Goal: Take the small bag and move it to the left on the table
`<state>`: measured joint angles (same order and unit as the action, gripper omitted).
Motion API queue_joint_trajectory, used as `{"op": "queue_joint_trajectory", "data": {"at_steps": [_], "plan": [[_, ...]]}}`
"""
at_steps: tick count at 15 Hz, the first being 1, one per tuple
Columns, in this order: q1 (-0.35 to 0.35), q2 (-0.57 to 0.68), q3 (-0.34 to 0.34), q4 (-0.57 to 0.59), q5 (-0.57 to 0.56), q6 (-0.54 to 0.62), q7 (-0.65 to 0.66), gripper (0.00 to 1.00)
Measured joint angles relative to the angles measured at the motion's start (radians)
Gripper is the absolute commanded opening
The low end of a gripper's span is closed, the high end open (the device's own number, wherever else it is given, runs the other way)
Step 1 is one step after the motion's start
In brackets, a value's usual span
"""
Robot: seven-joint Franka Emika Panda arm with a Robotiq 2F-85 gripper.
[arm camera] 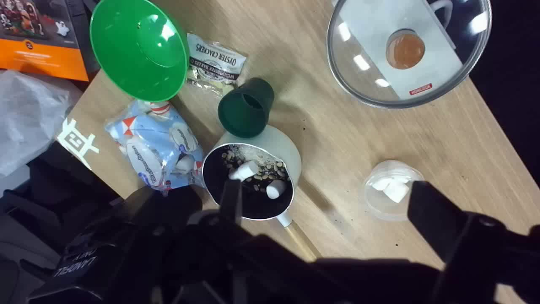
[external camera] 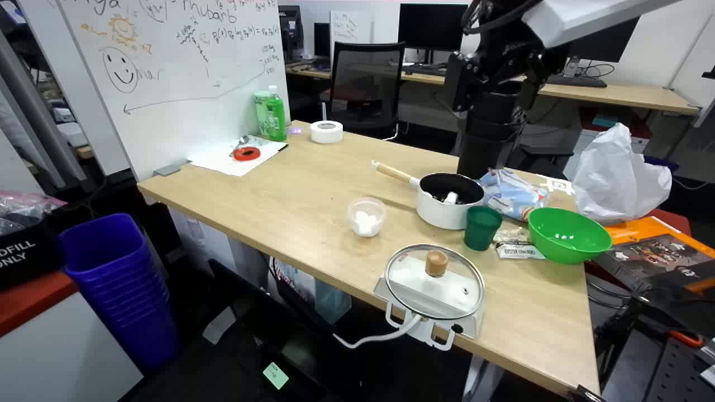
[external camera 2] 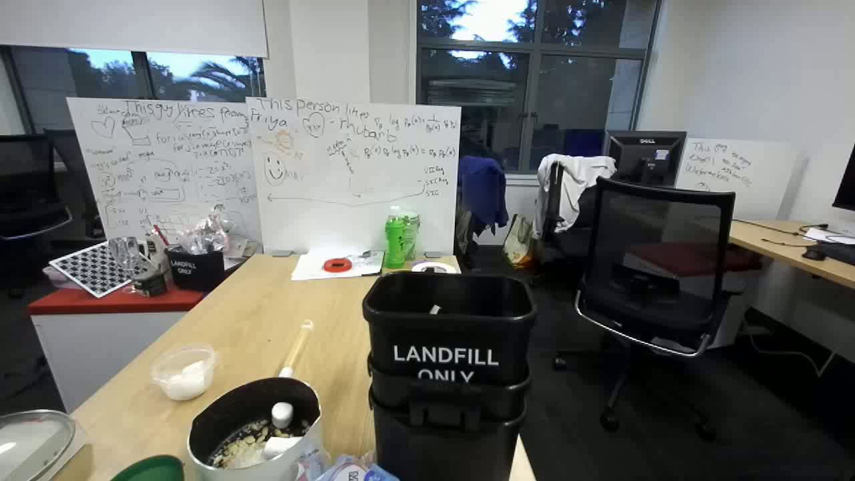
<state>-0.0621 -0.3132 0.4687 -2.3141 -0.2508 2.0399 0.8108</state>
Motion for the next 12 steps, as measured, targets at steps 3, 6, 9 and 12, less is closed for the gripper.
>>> {"op": "queue_joint_trajectory", "data": {"at_steps": [3,6,9,12], "plan": [[0.0,0.0,0.0,0.0,0.0,0.0,0.0,1.0],[0.0,0.0,0.0,0.0,0.0,0.0,0.0,1.0],[0.0,0.0,0.0,0.0,0.0,0.0,0.0,1.0],[0.027,0.0,-0.027,0.0,0.0,-0.001,0.009,1.0]]}}
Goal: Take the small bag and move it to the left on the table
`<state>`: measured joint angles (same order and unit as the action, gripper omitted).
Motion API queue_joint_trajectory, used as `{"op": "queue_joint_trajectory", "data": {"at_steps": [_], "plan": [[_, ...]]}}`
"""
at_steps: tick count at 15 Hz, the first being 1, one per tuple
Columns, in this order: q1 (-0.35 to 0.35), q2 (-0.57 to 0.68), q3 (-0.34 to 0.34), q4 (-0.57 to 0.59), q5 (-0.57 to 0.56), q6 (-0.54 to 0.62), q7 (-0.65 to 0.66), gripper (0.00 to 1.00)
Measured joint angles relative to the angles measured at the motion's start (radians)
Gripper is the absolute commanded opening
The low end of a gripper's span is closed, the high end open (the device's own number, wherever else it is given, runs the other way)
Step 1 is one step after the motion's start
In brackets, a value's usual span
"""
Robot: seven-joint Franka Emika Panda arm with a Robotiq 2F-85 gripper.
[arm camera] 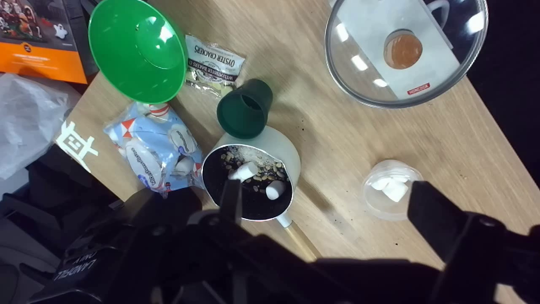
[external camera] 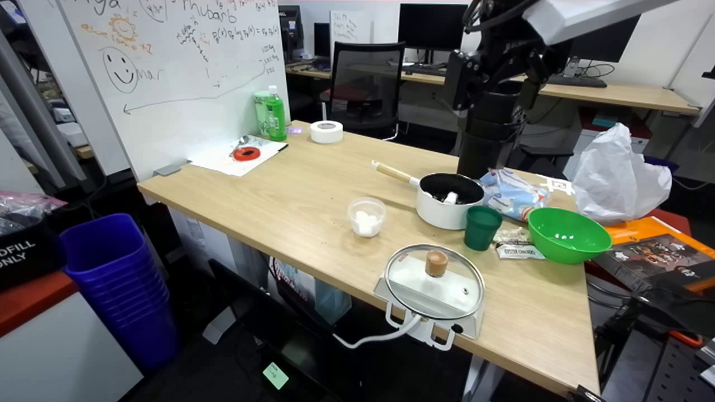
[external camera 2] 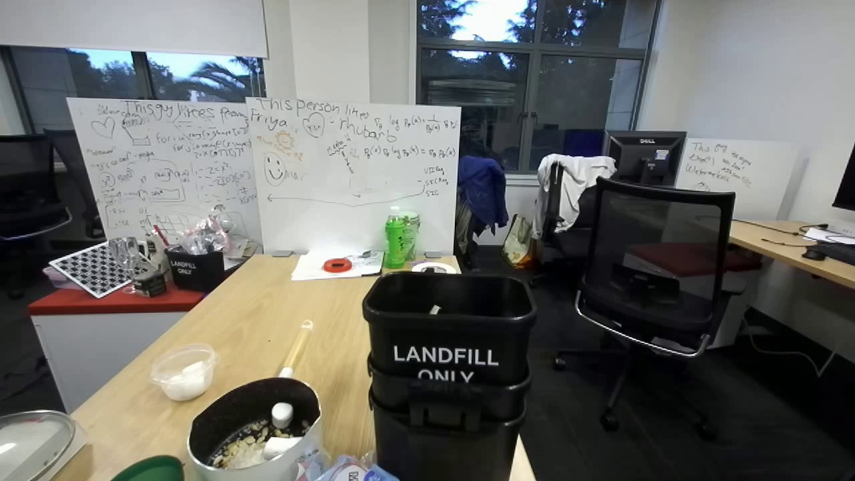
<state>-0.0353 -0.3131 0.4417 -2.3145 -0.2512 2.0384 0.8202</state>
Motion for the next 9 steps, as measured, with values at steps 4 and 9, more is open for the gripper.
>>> {"op": "queue_joint_trajectory", "data": {"at_steps": [4,9], "plan": [[0.025,0.007,-0.08,0.001,0.018,-0.001,0.076,1.0],[0.022,0.015,-0.227,0.007,0.135,0.01,0.141,1.0]]}}
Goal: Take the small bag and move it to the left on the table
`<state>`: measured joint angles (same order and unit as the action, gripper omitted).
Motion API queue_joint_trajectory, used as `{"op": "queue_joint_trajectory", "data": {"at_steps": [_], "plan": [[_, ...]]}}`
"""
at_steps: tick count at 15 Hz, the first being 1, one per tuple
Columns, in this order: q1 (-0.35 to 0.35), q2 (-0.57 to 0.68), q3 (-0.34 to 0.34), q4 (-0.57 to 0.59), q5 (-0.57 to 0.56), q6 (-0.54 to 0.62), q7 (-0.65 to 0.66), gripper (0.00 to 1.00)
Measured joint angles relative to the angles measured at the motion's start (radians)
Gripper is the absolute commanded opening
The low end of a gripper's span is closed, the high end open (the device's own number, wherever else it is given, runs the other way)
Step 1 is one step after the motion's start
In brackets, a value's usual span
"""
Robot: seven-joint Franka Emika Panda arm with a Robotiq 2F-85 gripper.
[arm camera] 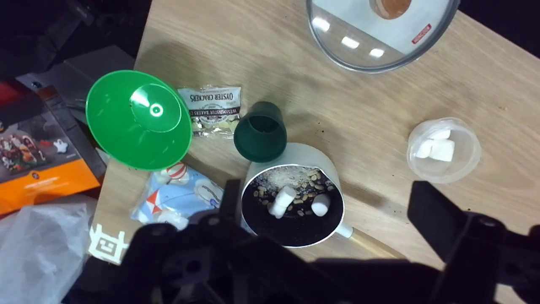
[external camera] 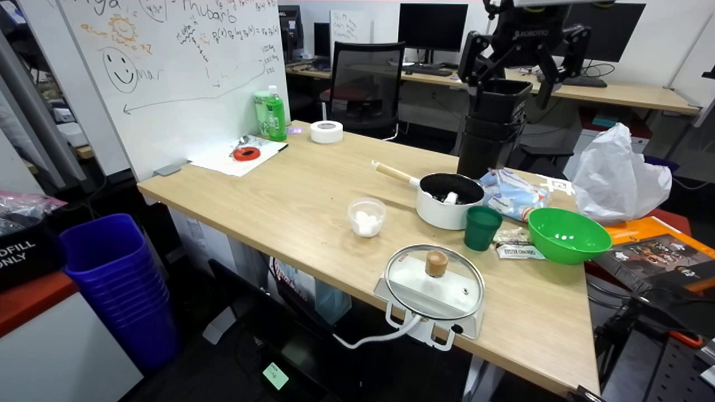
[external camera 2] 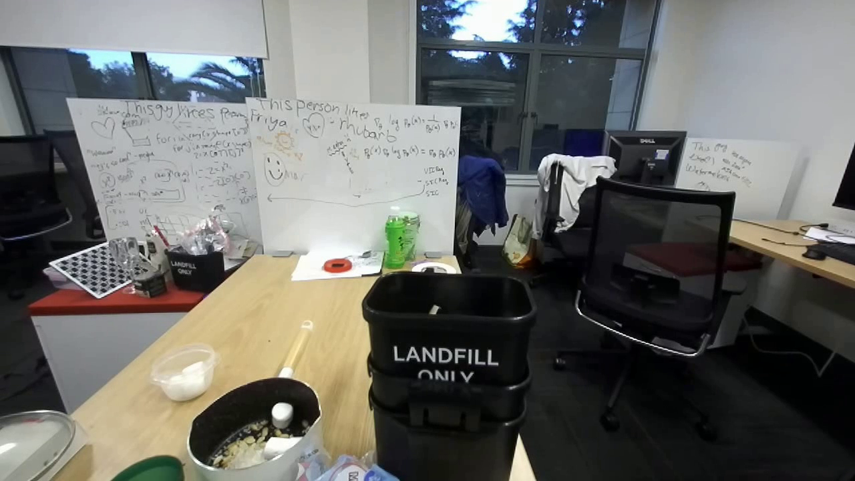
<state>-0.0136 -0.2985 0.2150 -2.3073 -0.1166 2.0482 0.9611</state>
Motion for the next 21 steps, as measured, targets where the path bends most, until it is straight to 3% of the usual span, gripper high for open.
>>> {"op": "queue_joint_trajectory", "data": {"at_steps": [3,11,15,21], "plan": [[-0.007,-0.001,-0.057,-0.004,0.045,0.003,0.084,1.0],[0.0,-0.002,-0.062,-0.004,0.043,0.002,0.101,1.0],[-0.009,0.015,-0.081,-0.027,0.079,0.005,0.249,1.0],[-0.025,0.052,-0.117,-0.166,0.096,0.156,0.533,1.0]]}}
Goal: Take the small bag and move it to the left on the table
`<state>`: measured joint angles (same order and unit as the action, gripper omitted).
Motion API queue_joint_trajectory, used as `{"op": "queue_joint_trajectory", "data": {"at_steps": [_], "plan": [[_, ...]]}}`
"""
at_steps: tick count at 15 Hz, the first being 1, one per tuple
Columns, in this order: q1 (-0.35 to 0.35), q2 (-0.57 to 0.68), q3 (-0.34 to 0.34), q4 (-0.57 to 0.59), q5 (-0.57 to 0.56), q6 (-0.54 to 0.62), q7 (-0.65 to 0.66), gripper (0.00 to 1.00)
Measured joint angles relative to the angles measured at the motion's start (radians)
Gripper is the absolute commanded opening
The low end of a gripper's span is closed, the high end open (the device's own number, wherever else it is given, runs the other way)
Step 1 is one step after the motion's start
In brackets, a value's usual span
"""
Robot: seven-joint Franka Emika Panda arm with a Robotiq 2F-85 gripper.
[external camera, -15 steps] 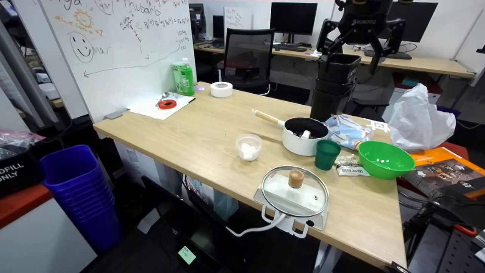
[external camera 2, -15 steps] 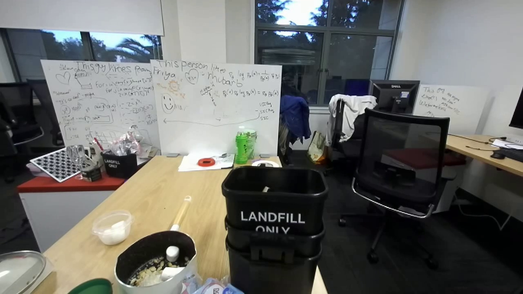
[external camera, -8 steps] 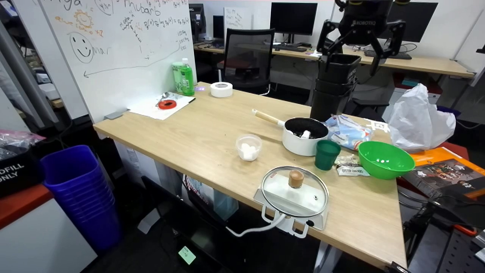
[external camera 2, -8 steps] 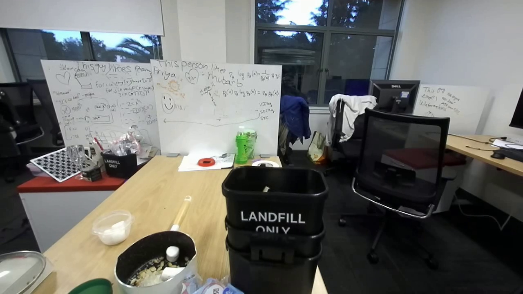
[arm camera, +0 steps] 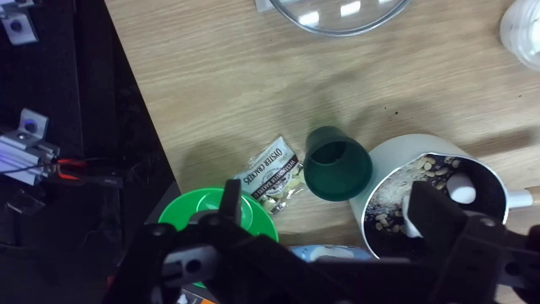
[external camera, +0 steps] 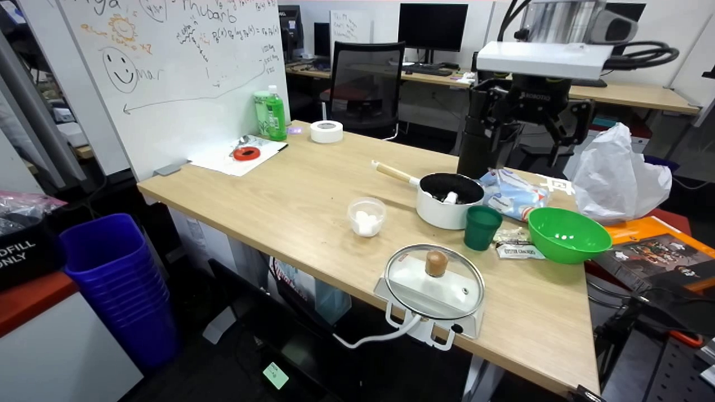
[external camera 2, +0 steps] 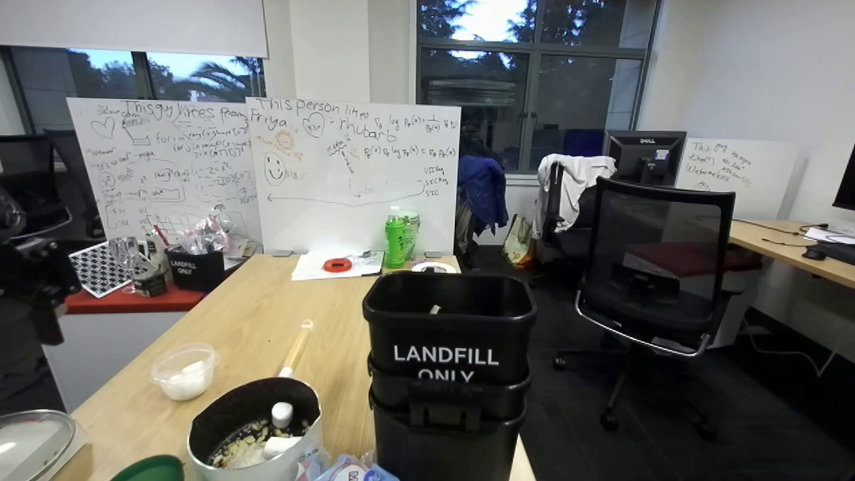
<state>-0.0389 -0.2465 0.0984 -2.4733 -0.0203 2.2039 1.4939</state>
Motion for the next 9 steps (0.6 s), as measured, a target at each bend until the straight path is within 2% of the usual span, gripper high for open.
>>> {"op": "queue_joint_trajectory", "data": {"at_steps": [3,9], "plan": [[0.009,-0.002,0.003,-0.04,0.02,0.049,0.06,1.0],[0.012,-0.008,0.002,-0.043,0.021,0.054,0.071,1.0]]}}
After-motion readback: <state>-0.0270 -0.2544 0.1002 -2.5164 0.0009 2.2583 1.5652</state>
